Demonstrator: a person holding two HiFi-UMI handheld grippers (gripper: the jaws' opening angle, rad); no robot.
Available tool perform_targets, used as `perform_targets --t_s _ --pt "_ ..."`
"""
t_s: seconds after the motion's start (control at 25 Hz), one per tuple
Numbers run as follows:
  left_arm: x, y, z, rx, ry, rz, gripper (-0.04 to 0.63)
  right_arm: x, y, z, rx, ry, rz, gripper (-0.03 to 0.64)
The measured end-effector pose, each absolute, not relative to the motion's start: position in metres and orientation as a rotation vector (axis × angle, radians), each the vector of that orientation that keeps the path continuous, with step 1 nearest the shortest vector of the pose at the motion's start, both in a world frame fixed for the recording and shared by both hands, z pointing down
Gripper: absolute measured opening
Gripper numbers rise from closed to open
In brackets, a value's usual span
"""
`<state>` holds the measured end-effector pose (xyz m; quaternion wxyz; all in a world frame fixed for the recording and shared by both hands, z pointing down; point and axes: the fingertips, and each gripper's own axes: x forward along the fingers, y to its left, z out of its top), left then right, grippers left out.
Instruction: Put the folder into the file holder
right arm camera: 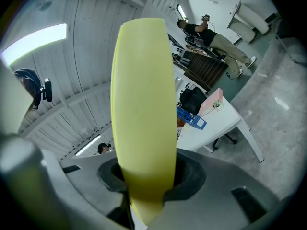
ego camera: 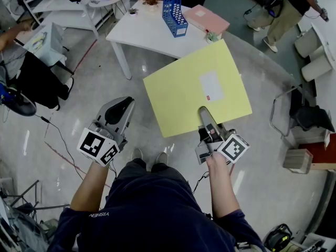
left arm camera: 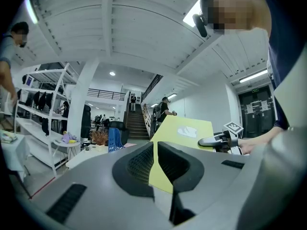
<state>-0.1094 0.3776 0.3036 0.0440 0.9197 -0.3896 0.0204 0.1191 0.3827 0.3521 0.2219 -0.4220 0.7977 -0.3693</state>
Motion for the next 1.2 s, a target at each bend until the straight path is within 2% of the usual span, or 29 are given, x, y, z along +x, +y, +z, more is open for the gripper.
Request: perform_targets --t_s 1.2 --pt "-0.075 0.344 0.307 2.805 -1.22 0.052 0.049 0.161 0.349 0.364 -1.165 2.226 -1.023 0.144"
